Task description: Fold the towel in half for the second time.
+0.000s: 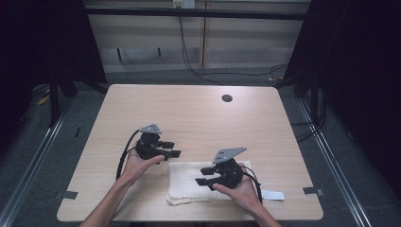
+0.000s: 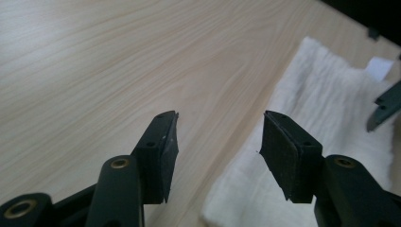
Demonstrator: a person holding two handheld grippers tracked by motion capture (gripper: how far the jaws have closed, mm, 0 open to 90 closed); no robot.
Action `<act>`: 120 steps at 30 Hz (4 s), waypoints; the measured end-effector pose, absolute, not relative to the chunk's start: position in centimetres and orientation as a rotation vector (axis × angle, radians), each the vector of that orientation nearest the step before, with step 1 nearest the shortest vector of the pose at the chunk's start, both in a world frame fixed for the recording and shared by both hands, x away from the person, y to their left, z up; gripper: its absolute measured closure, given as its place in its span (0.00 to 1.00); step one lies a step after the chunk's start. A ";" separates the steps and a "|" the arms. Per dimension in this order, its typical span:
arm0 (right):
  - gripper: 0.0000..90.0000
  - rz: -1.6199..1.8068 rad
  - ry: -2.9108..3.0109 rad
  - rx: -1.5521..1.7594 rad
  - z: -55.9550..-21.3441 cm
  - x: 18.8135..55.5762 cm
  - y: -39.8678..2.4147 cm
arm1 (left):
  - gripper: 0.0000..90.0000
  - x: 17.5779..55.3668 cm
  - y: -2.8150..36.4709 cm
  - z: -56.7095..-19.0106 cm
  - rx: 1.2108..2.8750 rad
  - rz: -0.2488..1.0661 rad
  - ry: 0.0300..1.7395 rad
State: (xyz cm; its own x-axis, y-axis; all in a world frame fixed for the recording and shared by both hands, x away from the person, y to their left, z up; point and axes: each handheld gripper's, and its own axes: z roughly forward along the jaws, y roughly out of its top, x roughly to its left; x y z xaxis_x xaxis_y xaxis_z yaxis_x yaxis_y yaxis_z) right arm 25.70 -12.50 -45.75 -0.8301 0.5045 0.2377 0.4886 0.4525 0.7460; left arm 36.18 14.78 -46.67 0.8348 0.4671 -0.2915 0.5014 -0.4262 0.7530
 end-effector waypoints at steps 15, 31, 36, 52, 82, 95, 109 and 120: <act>0.71 1.305 2.858 0.757 -47.5 25.4 -5.0 | 0.47 35.3 16.4 -47.0 2.096 0.005 0.747; 0.58 1.274 2.845 0.716 -49.4 24.6 -3.3 | 0.43 35.7 17.1 -47.2 2.075 0.022 0.792; 0.55 1.278 2.862 0.677 -49.8 24.1 -3.1 | 0.42 35.8 17.4 -47.2 2.063 0.028 0.807; 0.85 1.260 2.729 0.621 -50.4 23.4 -3.5 | 0.42 35.7 17.6 -47.4 2.041 -0.019 0.834; 0.94 1.275 2.767 0.742 -50.3 24.3 -3.8 | 0.69 34.8 15.3 -49.4 2.271 -0.073 0.692; 0.95 1.266 2.763 0.808 -50.2 24.3 -3.6 | 0.94 34.4 14.8 -49.7 2.274 -0.107 0.673; 0.95 1.306 2.748 0.856 -49.2 24.7 -4.2 | 0.95 35.2 15.8 -48.6 2.156 -0.163 0.731; 0.95 1.423 2.682 0.906 -47.6 24.7 -4.8 | 0.95 35.2 16.3 -46.8 2.106 -0.115 0.729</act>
State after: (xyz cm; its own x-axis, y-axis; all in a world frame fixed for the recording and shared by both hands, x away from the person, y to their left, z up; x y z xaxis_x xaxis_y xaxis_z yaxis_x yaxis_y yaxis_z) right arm 24.73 -4.79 -47.61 -0.8363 0.4718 0.2793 0.4959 0.4334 0.7525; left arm 35.15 16.26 -46.80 0.8236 0.4569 -0.3361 0.5380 -0.4413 0.7182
